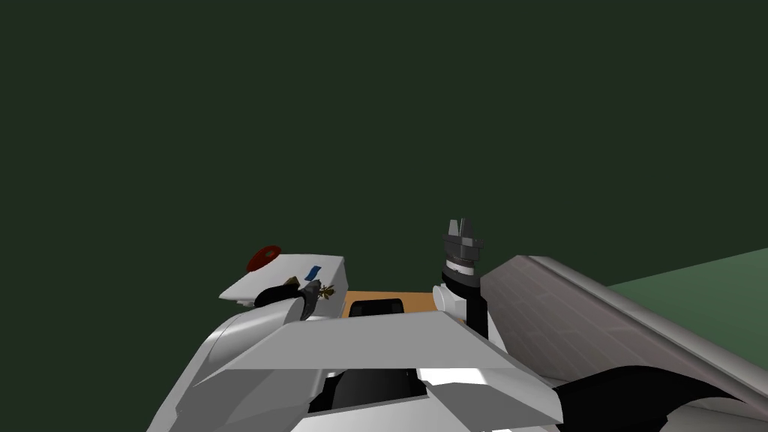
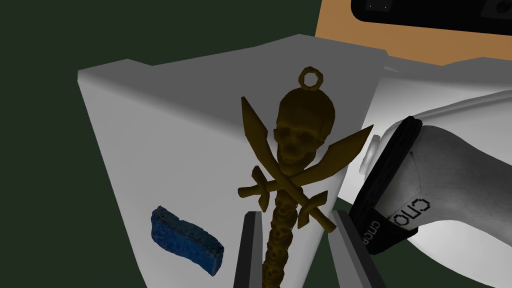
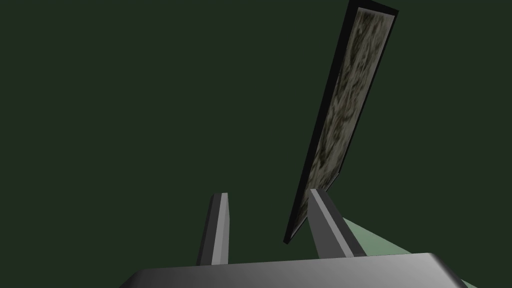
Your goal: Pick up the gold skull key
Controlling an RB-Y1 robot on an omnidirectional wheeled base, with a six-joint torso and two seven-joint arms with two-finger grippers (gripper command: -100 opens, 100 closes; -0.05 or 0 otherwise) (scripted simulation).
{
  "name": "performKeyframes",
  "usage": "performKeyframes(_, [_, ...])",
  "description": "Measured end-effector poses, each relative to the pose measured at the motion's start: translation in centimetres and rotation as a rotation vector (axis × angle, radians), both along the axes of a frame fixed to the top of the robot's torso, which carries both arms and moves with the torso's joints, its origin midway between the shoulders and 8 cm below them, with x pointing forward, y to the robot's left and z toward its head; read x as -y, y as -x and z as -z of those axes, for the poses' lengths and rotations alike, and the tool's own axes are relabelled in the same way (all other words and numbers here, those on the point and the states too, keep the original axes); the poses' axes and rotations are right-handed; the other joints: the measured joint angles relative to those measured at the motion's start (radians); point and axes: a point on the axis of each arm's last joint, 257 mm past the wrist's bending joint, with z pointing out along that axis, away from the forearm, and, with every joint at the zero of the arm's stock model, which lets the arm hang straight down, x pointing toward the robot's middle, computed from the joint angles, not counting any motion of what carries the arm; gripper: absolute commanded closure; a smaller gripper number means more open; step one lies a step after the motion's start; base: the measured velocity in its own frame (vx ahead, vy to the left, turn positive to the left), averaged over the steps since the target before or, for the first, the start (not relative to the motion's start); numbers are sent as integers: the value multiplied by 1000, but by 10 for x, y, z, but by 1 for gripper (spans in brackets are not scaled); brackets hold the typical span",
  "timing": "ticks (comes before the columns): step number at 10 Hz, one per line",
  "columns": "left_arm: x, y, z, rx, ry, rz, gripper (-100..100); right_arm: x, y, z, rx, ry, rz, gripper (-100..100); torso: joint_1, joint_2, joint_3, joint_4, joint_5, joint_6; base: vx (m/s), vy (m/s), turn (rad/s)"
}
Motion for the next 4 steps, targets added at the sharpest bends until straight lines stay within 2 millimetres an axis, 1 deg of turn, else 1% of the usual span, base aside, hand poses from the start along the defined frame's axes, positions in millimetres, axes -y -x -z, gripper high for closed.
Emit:
performKeyframes(3, [0, 4, -14, 9, 0, -2, 100, 0, 0, 0, 0, 0, 0, 0, 0, 1, 0, 0, 0, 0, 3, 0, -1])
performKeyframes(4, [0, 4, -15, 8, 0, -2, 0, 0, 0, 0, 0, 0, 0, 0, 0, 1, 0, 0, 0, 0, 0, 0, 0])
